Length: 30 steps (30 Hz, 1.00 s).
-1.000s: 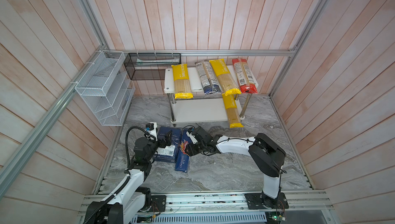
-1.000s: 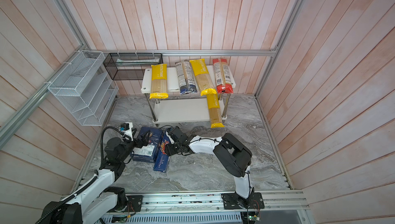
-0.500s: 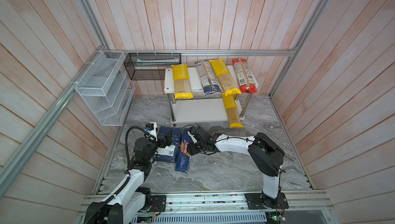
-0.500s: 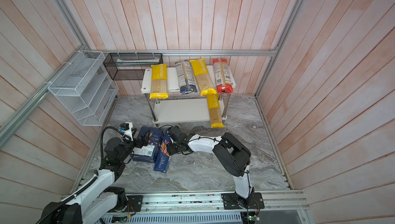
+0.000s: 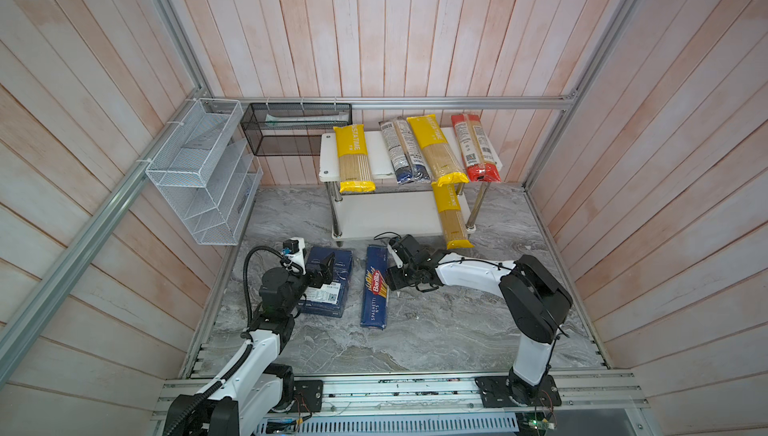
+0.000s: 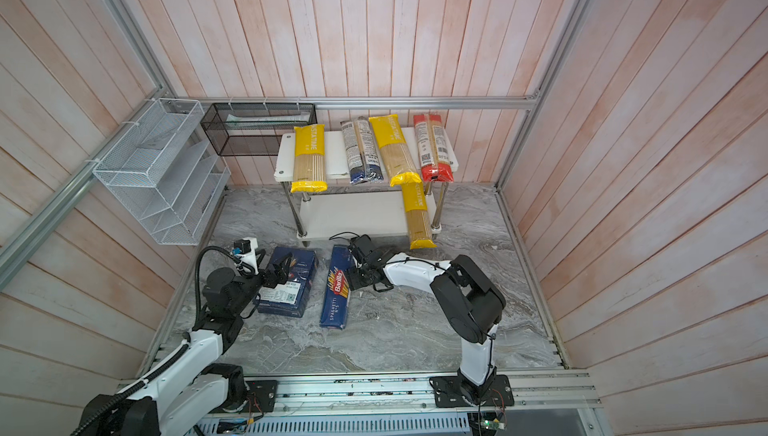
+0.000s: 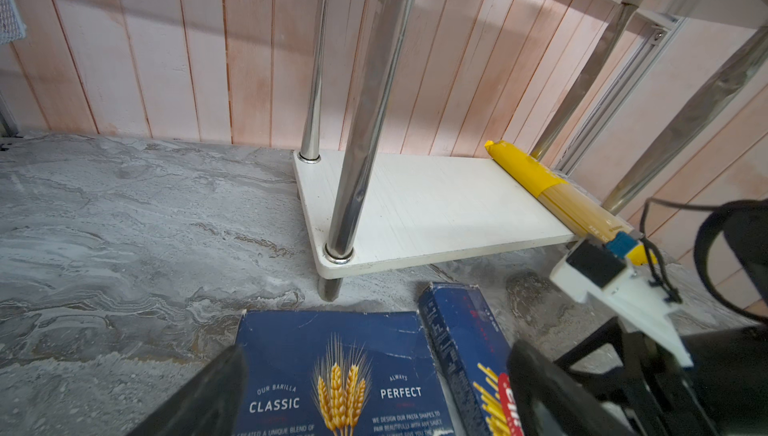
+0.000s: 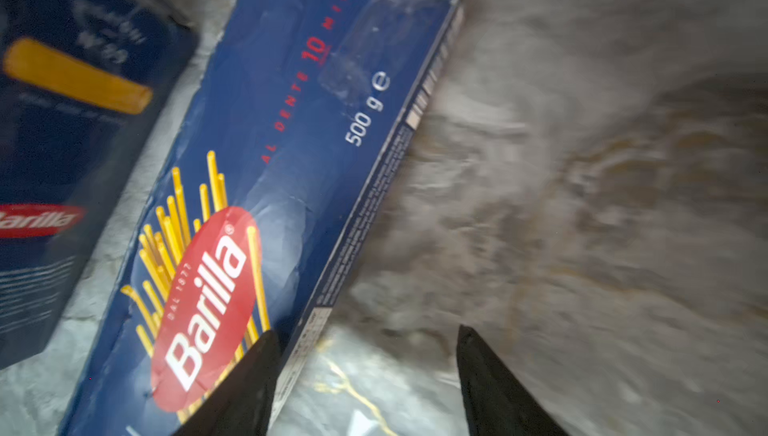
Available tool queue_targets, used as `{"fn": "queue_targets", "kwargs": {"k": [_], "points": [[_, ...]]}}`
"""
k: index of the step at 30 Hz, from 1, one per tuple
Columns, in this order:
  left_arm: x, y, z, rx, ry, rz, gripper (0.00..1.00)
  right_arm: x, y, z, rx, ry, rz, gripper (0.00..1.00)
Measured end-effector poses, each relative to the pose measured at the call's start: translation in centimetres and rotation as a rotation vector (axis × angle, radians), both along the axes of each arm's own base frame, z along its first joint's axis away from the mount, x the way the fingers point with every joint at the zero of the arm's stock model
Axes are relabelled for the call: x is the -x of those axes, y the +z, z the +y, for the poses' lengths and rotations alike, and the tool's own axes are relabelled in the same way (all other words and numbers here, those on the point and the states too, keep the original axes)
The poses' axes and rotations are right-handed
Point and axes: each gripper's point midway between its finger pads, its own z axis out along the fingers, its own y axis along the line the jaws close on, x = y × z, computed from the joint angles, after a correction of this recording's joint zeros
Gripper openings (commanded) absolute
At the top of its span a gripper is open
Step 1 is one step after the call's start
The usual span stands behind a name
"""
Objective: Arrange pasta packages on shelves
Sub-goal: Move the pasta box to the center of the table.
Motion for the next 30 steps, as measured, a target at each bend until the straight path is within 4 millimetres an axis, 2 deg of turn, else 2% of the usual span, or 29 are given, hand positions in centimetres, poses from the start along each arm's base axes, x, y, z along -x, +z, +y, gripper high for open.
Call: {"fn": "queue_targets", "kwargs": {"k": [2, 4, 11, 14, 18, 23, 30], "points": [[0.0, 0.0, 0.0, 0.000, 0.000, 0.000, 1.00, -0.4, 0.5, -1.3, 0.016, -0.021, -0.012, 0.68], [0.0, 0.0, 0.1, 0.000, 0.004, 0.001, 1.00, 0.1, 1.2, -1.3, 0.014, -0.009, -0.018, 0.68], [0.0, 0.1, 0.2, 0.007, 0.010, -0.001, 1.00, 5.3, 3.1, 4.1, 0.000, 0.125, -0.025, 0.71], [0.0, 0.2, 0.3, 0.010, 0.014, -0.003, 1.00, 5.9, 3.5, 5.1, 0.024, 0.112, -0.027, 0.73], [0.0, 0.2, 0.3, 0.010, 0.015, -0.003, 1.00, 5.7, 2.5, 5.4, 0.118, 0.072, -0.031, 0.75], [0.0, 0.2, 0.4, 0.010, 0.016, -0.004, 1.00, 6.8, 0.3, 5.2, 0.235, 0.056, -0.016, 0.77], [-0.1, 0.3, 0.5, 0.013, 0.021, -0.006, 1.00, 6.8, 0.0, 3.7, 0.290, -0.024, -0.021, 0.78]]}}
